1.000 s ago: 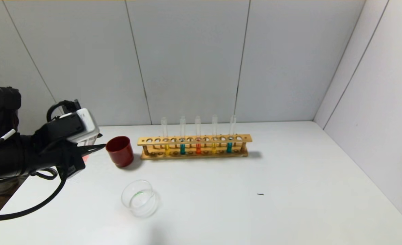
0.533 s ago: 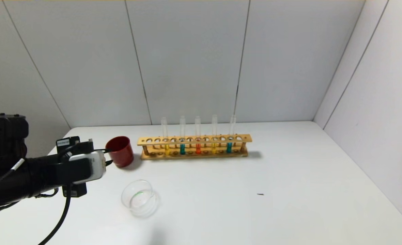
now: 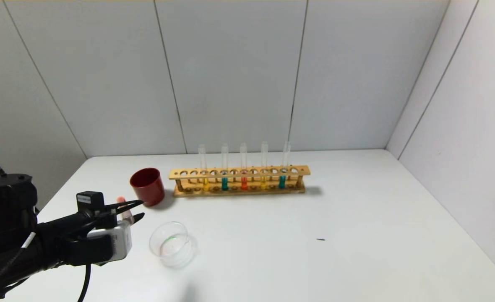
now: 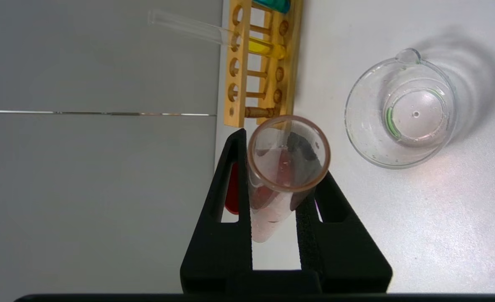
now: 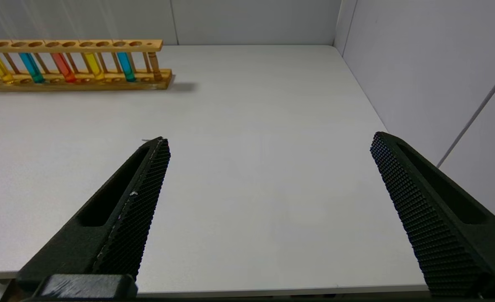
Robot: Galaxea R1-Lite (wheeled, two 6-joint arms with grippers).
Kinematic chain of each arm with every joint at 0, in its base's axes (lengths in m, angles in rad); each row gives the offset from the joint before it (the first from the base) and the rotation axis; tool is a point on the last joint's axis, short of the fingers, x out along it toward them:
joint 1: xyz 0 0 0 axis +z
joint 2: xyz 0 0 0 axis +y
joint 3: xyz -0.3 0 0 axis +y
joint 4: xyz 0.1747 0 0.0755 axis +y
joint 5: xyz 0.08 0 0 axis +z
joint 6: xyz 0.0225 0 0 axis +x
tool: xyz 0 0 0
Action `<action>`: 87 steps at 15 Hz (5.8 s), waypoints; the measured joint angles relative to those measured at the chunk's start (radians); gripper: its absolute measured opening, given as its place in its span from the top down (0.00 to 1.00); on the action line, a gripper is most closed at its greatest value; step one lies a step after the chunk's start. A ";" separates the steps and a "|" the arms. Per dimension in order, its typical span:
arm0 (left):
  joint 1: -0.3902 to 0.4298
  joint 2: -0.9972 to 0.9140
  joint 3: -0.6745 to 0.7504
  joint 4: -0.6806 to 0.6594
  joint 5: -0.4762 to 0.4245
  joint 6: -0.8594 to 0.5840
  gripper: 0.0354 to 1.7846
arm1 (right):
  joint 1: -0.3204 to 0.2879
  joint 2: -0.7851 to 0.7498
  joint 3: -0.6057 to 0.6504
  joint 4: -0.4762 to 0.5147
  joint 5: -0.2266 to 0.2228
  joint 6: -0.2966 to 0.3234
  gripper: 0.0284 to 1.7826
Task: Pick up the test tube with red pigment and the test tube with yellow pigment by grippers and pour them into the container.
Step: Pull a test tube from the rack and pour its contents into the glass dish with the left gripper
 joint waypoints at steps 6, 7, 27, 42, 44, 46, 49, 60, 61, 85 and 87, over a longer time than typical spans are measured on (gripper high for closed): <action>0.012 0.122 -0.027 -0.103 -0.064 -0.103 0.83 | 0.000 0.000 0.000 0.000 0.000 0.000 0.02; 0.027 0.162 -0.029 -0.171 -0.078 -0.129 0.83 | 0.000 0.000 0.000 0.000 0.000 -0.001 0.02; 0.057 0.379 0.007 -0.493 -0.149 0.102 0.83 | 0.000 0.000 0.000 0.000 0.000 -0.001 0.02; 0.044 0.446 -0.003 -0.496 -0.017 0.367 0.83 | 0.000 0.000 0.000 0.000 0.000 -0.001 0.02; 0.030 0.444 0.001 -0.497 -0.020 0.370 0.83 | 0.000 0.000 0.000 0.000 0.000 0.000 0.02; 0.029 0.443 0.003 -0.500 -0.021 0.386 0.83 | 0.000 0.000 0.000 0.000 0.000 0.000 0.02; 0.050 0.450 -0.007 -0.526 -0.020 0.420 0.83 | 0.000 0.000 0.000 0.000 0.000 0.000 0.02; 0.012 0.511 -0.012 -0.596 0.013 0.479 0.83 | 0.000 0.000 0.000 0.000 0.000 -0.001 0.02; 0.011 0.513 -0.012 -0.596 0.016 0.479 0.83 | 0.000 0.000 0.000 0.000 0.000 0.000 0.02; 0.032 0.518 -0.050 -0.596 -0.046 0.592 0.83 | 0.000 0.000 0.000 0.000 0.000 0.000 0.02; 0.033 0.525 -0.053 -0.597 -0.046 0.592 0.83 | 0.000 0.000 0.000 0.000 0.000 0.000 0.02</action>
